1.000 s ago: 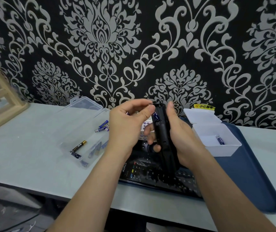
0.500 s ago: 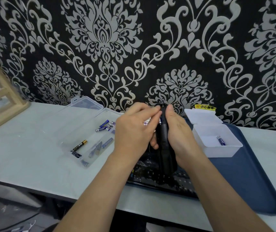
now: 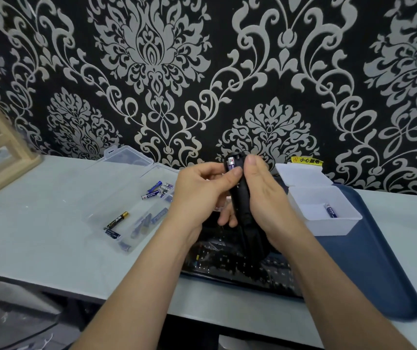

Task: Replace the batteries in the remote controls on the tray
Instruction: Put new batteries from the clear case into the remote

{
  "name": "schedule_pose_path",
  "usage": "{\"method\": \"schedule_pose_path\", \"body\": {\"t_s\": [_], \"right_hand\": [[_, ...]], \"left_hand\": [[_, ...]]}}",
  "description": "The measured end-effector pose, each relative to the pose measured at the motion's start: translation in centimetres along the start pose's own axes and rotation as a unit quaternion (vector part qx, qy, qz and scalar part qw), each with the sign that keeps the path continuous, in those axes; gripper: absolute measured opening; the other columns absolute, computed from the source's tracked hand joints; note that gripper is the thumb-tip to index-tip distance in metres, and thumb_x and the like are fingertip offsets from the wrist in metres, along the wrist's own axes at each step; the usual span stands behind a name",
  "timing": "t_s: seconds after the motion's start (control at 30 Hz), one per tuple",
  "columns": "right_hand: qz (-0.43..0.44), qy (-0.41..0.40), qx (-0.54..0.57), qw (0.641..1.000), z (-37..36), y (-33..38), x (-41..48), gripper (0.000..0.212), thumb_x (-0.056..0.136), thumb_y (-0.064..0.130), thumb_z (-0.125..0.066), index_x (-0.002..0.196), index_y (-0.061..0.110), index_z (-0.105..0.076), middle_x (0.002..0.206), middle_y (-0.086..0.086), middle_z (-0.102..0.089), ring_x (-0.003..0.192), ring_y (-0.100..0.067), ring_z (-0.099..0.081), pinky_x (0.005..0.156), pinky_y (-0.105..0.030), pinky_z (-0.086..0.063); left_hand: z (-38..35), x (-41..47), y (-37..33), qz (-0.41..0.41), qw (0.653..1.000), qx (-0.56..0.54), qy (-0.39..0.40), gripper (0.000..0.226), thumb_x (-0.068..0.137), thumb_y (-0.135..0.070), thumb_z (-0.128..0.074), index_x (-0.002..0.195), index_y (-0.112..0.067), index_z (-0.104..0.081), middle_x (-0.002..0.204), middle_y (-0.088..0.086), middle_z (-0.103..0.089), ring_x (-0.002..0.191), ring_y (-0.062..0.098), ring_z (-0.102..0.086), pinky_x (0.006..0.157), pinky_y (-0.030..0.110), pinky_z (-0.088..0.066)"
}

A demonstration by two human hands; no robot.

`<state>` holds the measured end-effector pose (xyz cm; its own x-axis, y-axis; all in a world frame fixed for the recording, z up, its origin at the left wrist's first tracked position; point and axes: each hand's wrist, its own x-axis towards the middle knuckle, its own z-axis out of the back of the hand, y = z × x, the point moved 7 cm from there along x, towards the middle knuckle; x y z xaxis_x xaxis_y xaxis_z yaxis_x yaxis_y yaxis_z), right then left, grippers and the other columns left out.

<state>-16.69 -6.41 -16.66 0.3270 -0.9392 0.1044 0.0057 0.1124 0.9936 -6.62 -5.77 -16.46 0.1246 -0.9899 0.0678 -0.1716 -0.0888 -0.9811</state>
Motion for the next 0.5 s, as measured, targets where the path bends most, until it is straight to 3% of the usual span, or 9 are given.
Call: {"method": "schedule_pose_path", "body": {"t_s": [0.17,0.27,0.33,0.43,0.5], "right_hand": [[0.010,0.009,-0.010,1.000,-0.7,0.1,0.2,0.030,0.107,0.035,-0.026,0.107,0.007,-0.037,0.058,-0.004,-0.060,0.043,-0.018,-0.056,0.044,-0.027,-0.045],[-0.047,0.013,0.060,0.997,0.0,-0.8,0.5,0.024,0.107,0.031,-0.034,0.115,0.011,-0.043,0.062,-0.008,-0.062,0.046,-0.021,-0.057,0.044,-0.028,-0.046],[-0.110,0.005,0.139,0.984,0.6,-1.7,0.5,0.020,0.105,0.027,-0.041,0.116,0.012,-0.049,0.067,-0.012,-0.064,0.047,-0.022,-0.057,0.042,-0.027,-0.045],[-0.166,-0.017,0.176,0.970,1.6,-3.0,0.5,0.010,0.101,0.016,-0.050,0.109,0.012,-0.053,0.066,-0.011,-0.065,0.047,-0.019,-0.056,0.040,-0.025,-0.045],[-0.178,-0.021,0.169,0.969,1.8,-3.5,0.6,0.007,0.100,0.013,-0.053,0.106,0.011,-0.056,0.066,-0.010,-0.065,0.049,-0.018,-0.058,0.041,-0.025,-0.047]], "left_hand": [[0.3,0.2,0.4,0.009,1.000,0.005,-0.012,0.016,0.087,-0.005,-0.066,0.077,0.006,-0.061,0.049,0.011,-0.047,0.030,0.021,-0.040,0.038,0.031,-0.039],[0.4,0.4,0.9,0.066,0.998,0.007,0.005,0.009,0.088,-0.009,-0.064,0.096,-0.005,-0.062,0.051,0.007,-0.044,0.037,0.018,-0.040,0.041,0.021,-0.032],[1.0,0.8,1.5,0.118,0.992,-0.040,0.012,0.025,0.087,-0.001,-0.054,0.109,-0.012,-0.058,0.060,0.001,-0.046,0.048,0.010,-0.041,0.042,0.021,-0.025],[1.2,0.9,1.3,0.127,0.980,-0.141,0.062,0.041,0.085,0.018,-0.038,0.114,-0.007,-0.051,0.073,0.007,-0.054,0.063,0.014,-0.054,0.053,0.021,-0.047],[1.4,0.8,1.0,0.095,0.984,-0.140,0.062,0.034,0.091,0.018,-0.037,0.112,-0.004,-0.052,0.081,0.012,-0.060,0.072,0.018,-0.062,0.069,0.024,-0.058]]}}
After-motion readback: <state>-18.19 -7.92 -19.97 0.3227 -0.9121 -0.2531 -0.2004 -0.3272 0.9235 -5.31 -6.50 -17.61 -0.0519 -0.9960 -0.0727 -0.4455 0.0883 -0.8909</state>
